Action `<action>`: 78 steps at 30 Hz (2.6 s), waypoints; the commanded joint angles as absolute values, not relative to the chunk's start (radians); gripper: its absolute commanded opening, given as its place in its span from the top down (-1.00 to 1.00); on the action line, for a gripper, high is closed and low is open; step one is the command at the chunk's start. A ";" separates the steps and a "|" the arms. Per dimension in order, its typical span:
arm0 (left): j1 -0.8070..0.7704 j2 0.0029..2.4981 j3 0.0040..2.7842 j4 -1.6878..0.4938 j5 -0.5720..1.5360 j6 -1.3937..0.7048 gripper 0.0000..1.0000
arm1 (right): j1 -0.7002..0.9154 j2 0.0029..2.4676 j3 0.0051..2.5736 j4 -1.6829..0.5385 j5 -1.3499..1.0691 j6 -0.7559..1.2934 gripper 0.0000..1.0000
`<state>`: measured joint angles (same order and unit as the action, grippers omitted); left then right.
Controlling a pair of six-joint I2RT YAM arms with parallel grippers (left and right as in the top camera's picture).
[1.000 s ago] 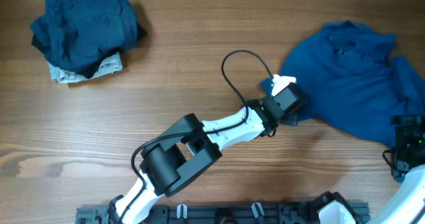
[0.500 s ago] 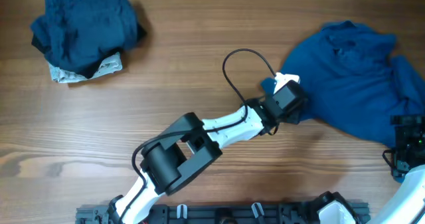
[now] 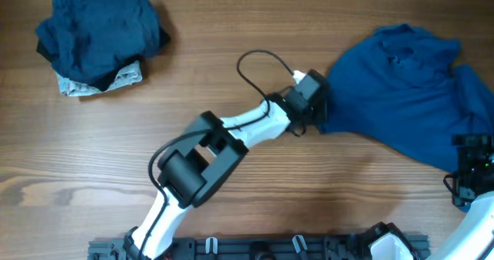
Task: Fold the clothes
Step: 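Grasp the shirt edge with the left gripper and drag it leftward, then reach the right gripper to the shirt's lower right corner and grasp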
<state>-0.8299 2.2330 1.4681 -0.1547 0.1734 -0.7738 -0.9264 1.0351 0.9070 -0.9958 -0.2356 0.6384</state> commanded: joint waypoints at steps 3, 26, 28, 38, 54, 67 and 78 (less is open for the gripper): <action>-0.681 2.271 1.449 -0.255 0.012 -0.884 0.93 | -0.931 1.042 0.922 -1.000 -0.243 0.628 -0.99; -0.297 2.064 1.445 -0.593 0.108 -0.762 -0.56 | -0.931 1.042 0.921 -1.179 -0.290 0.570 -0.99; -0.288 2.064 1.444 -0.635 0.116 -0.759 -0.56 | -0.931 1.042 0.918 -1.217 -0.293 0.540 -0.99; -0.337 2.071 1.441 -0.656 0.225 -0.711 -0.38 | -0.931 1.042 0.774 -1.289 -0.292 0.549 -1.00; -0.390 2.149 1.441 -0.659 0.208 -0.796 0.24 | -0.931 1.042 0.721 -1.282 -0.338 0.561 -0.99; -0.356 2.149 1.441 -0.635 0.190 -0.793 0.92 | -0.855 1.042 0.593 -1.159 -0.304 0.602 -1.00; -0.358 2.149 1.441 -0.633 0.190 -0.793 0.92 | -0.652 1.115 0.593 -1.061 -0.196 0.815 -0.99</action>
